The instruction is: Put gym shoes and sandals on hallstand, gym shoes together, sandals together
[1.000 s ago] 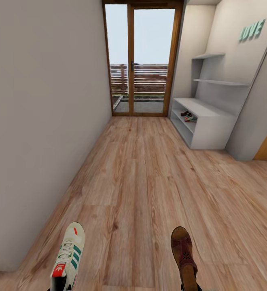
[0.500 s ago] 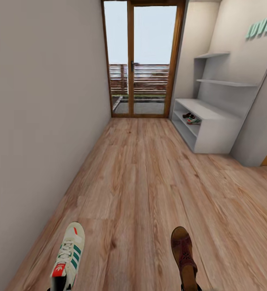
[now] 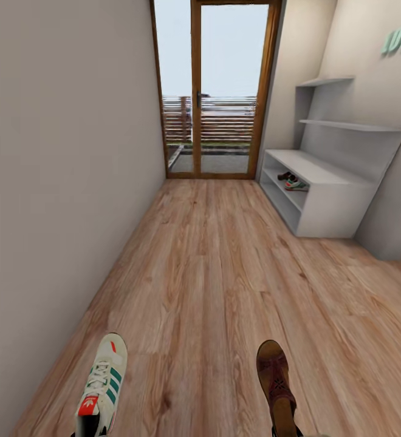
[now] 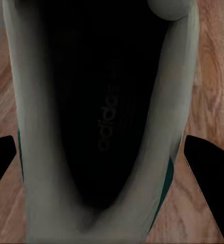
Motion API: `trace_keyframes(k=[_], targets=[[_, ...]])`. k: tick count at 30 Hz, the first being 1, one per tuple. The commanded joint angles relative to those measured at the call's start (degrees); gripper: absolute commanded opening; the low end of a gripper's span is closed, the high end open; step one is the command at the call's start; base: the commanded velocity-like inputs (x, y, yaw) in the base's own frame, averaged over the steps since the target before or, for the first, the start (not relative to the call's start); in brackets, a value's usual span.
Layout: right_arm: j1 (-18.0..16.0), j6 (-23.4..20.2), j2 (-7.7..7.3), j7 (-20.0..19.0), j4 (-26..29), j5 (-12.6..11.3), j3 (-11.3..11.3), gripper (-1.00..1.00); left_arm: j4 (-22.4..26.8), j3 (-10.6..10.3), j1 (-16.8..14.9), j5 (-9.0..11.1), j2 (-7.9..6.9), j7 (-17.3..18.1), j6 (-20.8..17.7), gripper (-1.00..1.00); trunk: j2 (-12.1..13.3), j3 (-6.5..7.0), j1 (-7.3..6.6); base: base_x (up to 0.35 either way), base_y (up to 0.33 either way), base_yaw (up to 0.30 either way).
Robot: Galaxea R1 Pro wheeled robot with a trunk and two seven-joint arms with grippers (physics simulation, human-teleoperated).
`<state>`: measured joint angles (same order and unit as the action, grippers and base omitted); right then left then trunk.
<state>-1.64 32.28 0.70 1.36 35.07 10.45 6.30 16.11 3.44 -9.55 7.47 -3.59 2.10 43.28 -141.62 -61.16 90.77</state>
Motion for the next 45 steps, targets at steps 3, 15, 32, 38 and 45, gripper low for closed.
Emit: trace_keyframes(k=[3, 15, 32, 38, 45], targets=[[0.00, 0.15, 0.08, -0.02, -0.01, 0.45, 0.29, -1.00, -0.03, 0.07, -0.05, 0.27, -0.01, 0.26, 0.14, -1.00, -0.02, -0.05, 0.02, 0.338, 0.000, 0.000], [-0.02, 0.15, 0.09, -0.01, -0.06, 0.45, 0.29, -1.00, -0.18, 0.02, -0.03, 0.23, -0.01, 0.34, 0.14, -1.00, -0.02, -0.05, 0.02, 0.338, 0.000, 0.000], [-0.02, 0.15, 0.06, -0.02, -0.09, 0.45, 0.29, -1.00, -0.29, 0.07, -0.03, 0.26, -0.02, 0.28, 0.14, -1.00, -0.02, -0.05, 0.02, 0.339, 0.000, 0.000], [-0.01, 0.10, -0.10, -0.03, -0.09, 0.45, 0.29, -1.00, -0.29, 0.01, -0.03, 0.24, -0.02, 0.34, 0.14, -1.00, -0.02, -0.05, 0.02, 0.339, 0.000, 0.000], [-0.03, 0.07, -0.17, -0.04, -0.07, 0.45, 0.36, -1.00, -0.32, 0.00, -0.03, 0.18, 0.01, 0.36, 0.14, -1.00, -0.02, -0.05, 0.02, 0.339, 0.000, 0.000]])
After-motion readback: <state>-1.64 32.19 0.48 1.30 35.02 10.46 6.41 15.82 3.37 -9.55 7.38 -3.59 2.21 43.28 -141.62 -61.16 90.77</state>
